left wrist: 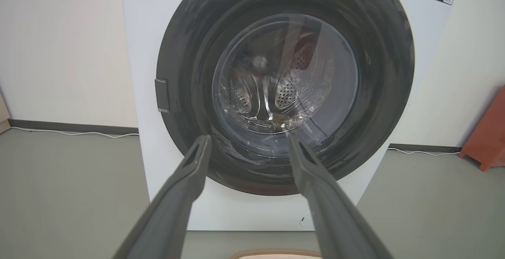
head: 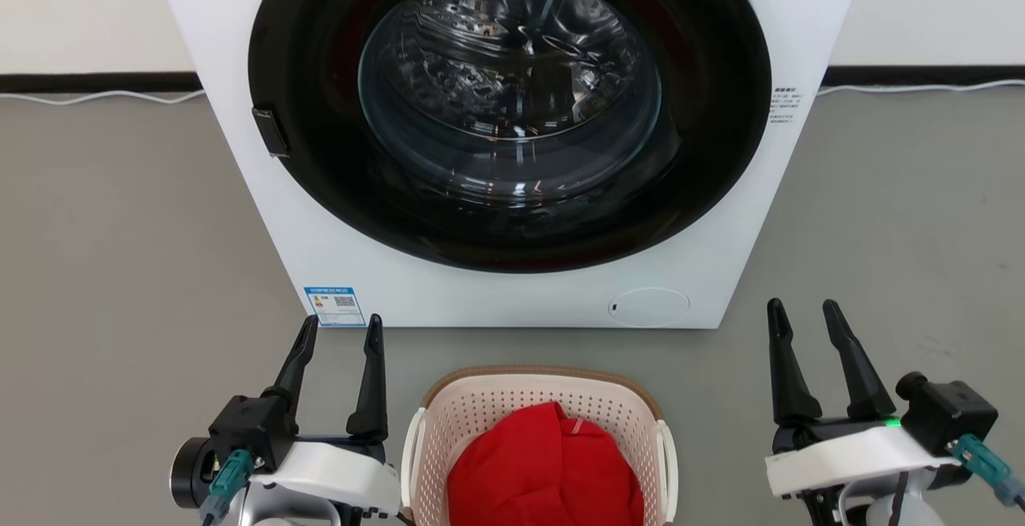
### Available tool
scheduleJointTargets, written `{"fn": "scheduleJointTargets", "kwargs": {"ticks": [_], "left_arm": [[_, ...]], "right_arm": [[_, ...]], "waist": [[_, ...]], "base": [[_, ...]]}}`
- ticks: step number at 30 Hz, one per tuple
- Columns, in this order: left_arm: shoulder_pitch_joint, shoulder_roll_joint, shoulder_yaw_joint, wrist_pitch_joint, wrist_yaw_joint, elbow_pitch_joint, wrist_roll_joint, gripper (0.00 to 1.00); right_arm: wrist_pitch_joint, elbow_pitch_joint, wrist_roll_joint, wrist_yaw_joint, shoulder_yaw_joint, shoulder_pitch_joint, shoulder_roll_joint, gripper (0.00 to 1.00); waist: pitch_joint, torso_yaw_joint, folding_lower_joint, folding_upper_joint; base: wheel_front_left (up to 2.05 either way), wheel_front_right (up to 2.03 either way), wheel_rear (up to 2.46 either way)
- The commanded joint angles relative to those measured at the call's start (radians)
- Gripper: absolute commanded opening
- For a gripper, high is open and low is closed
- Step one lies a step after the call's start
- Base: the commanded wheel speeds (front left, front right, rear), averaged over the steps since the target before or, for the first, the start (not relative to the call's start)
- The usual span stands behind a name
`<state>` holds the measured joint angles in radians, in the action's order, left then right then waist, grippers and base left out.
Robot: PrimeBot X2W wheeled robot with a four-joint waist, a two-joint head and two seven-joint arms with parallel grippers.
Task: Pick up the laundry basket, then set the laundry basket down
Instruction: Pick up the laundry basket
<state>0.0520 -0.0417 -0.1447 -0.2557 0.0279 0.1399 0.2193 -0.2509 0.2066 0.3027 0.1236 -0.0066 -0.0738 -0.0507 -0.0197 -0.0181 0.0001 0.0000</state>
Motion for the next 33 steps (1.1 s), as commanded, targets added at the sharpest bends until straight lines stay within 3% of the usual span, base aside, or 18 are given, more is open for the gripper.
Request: {"fn": "scheduleJointTargets", "kwargs": {"ticks": [1, 13, 33], "left_arm": [[0.058, -0.009, 0.029, -0.006, 0.012, -0.022, -0.003, 1.00], [0.081, -0.009, 0.031, -0.006, 0.014, -0.015, 0.007, 1.00], [0.206, -0.009, 0.072, -0.006, -0.015, 0.031, -0.004, 1.00]], "right_arm": [[-0.011, -0.022, -0.014, 0.007, 0.018, -0.049, 0.000, 1.00], [-0.011, -0.013, -0.013, 0.007, 0.011, -0.070, 0.000, 1.00], [-0.011, 0.013, -0.017, 0.007, 0.001, -0.184, 0.000, 1.00]], "waist": [[-0.008, 0.001, 0.0000, 0.0000], [-0.079, 0.013, 0.0000, 0.0000], [-0.356, 0.048, 0.0000, 0.0000]], "base": [[0.00, 0.00, 0.00], [0.00, 0.00, 0.00], [0.00, 0.00, 0.00]]}}
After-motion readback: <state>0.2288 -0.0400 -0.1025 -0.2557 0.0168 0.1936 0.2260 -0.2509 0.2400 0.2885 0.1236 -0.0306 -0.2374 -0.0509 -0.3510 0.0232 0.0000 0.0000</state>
